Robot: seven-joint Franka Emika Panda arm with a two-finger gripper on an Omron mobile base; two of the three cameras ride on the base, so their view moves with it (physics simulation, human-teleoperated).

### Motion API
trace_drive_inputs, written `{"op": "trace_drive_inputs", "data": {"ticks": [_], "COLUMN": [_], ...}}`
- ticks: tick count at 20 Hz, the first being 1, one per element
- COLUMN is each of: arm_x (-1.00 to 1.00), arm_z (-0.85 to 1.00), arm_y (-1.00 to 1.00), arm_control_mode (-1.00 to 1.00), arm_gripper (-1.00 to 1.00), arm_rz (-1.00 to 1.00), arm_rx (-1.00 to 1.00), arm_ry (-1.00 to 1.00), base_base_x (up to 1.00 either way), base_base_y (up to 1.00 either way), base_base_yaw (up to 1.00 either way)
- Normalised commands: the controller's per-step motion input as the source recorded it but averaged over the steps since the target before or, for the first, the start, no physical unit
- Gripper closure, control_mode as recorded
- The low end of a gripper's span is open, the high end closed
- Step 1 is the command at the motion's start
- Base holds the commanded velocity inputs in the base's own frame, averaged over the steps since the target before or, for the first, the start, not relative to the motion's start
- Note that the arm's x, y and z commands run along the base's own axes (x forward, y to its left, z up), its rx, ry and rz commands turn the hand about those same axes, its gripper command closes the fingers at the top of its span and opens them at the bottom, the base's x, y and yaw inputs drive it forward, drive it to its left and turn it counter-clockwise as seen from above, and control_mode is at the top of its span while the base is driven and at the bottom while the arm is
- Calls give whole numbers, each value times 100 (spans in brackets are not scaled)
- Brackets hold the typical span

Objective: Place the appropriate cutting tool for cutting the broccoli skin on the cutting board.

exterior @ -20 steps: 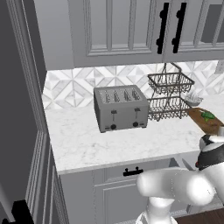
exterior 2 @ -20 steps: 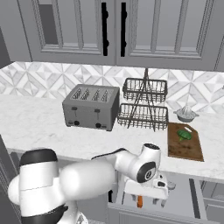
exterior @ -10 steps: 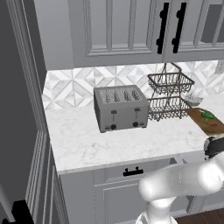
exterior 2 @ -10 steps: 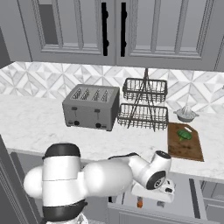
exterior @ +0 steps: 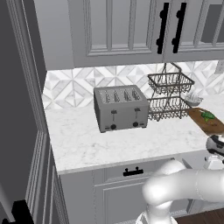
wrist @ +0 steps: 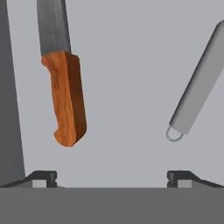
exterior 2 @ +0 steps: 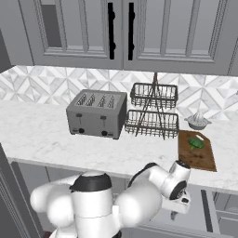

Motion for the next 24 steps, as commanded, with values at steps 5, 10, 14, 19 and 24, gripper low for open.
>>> {"op": "trace_drive_inputs", "data": {"ticks": [5,10,14,19,24], "arm_x": [-7,-27,-34,-40,-44], "arm_z": [-41,-36,-28,-9,-2], "arm_y": [-12,-13,-5,-2,-1], "arm_control_mode": [-100,-100,-100,-100,-100], "arm_gripper": [-100,-100,-100,-100,-100], "arm_rz": [0,0,0,0,0], "arm_rx": [0,0,0,0,0], "arm_ry": [7,13,16,17,17], "base_base_x": [0,0,0,0,0], "base_base_y": [0,0,0,0,0], "base_base_yaw": [0,0,0,0,0]}}
